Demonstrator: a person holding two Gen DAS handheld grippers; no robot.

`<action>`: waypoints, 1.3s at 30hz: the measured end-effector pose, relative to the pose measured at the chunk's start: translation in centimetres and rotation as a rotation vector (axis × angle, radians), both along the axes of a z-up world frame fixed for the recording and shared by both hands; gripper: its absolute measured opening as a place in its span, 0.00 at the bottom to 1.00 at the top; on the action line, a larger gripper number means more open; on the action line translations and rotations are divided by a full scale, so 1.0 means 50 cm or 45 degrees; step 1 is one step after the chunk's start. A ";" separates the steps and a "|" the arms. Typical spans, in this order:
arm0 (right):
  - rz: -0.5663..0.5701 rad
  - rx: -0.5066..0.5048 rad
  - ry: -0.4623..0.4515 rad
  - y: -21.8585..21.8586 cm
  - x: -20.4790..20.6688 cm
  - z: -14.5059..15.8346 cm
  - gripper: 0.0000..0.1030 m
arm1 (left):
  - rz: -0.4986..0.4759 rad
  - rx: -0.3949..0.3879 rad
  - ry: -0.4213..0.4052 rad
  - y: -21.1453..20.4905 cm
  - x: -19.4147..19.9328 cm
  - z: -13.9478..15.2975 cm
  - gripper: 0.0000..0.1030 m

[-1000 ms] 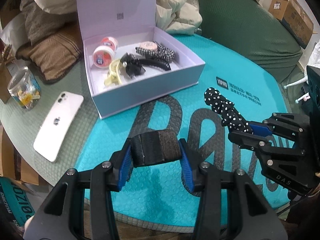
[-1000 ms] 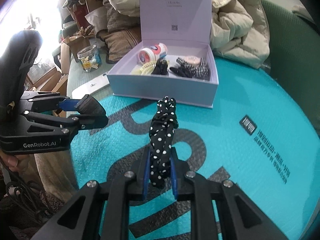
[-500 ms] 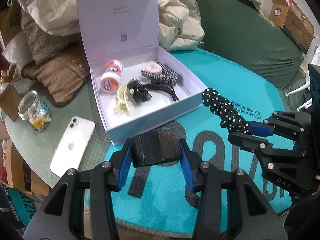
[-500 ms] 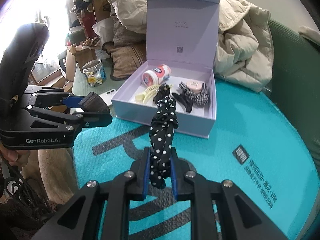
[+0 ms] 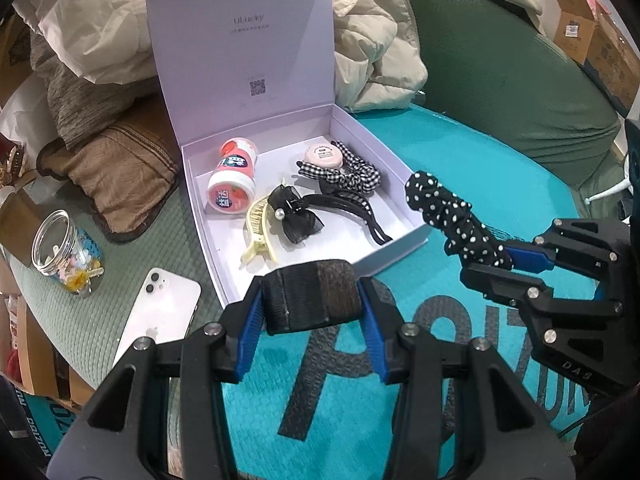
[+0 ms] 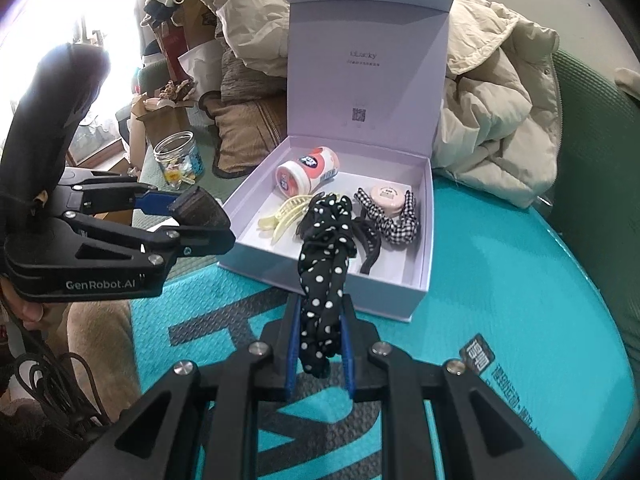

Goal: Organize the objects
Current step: 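Lift and carry the hair tie and polka-dot scrunchie over the box with both tools, then lower both items into the box and open both tools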

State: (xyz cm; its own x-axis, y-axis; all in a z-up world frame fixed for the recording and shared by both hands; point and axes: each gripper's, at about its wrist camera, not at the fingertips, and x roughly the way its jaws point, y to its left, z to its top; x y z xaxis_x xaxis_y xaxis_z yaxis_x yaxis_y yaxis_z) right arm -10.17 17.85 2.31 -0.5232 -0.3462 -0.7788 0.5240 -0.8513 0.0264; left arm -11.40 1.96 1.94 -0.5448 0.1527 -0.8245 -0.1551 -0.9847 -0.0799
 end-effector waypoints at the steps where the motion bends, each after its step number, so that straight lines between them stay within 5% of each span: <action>1: 0.002 -0.001 -0.001 -0.001 -0.008 -0.001 0.17 | 0.000 -0.001 -0.002 0.000 -0.004 -0.002 0.42; 39: 0.024 0.040 -0.089 -0.048 -0.259 -0.084 0.17 | -0.030 -0.028 -0.135 -0.032 -0.215 -0.121 0.42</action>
